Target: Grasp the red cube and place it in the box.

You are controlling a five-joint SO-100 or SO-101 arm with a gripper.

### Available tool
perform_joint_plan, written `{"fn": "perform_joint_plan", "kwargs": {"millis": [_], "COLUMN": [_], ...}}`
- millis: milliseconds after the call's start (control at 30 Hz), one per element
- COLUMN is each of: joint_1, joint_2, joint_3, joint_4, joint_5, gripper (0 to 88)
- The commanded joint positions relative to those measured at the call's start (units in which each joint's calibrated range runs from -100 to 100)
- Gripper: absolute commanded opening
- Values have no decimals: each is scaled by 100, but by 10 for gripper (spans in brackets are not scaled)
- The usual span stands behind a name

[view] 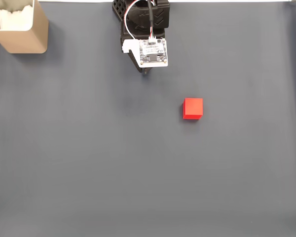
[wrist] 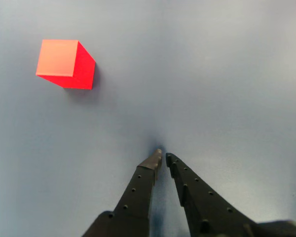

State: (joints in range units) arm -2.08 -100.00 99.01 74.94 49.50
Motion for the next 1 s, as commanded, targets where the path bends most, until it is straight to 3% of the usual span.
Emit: {"fn": "perform_joint_plan", "kwargs": {"millis": [0,500,967], "joint_1": [-20,-69,-12], "joint_2": [0,0,9], "joint_3": [81,81,36], "joint_4": [96,31,-1117], "joint_5": [-63,-107,-171], "gripper": [4,0,0]}}
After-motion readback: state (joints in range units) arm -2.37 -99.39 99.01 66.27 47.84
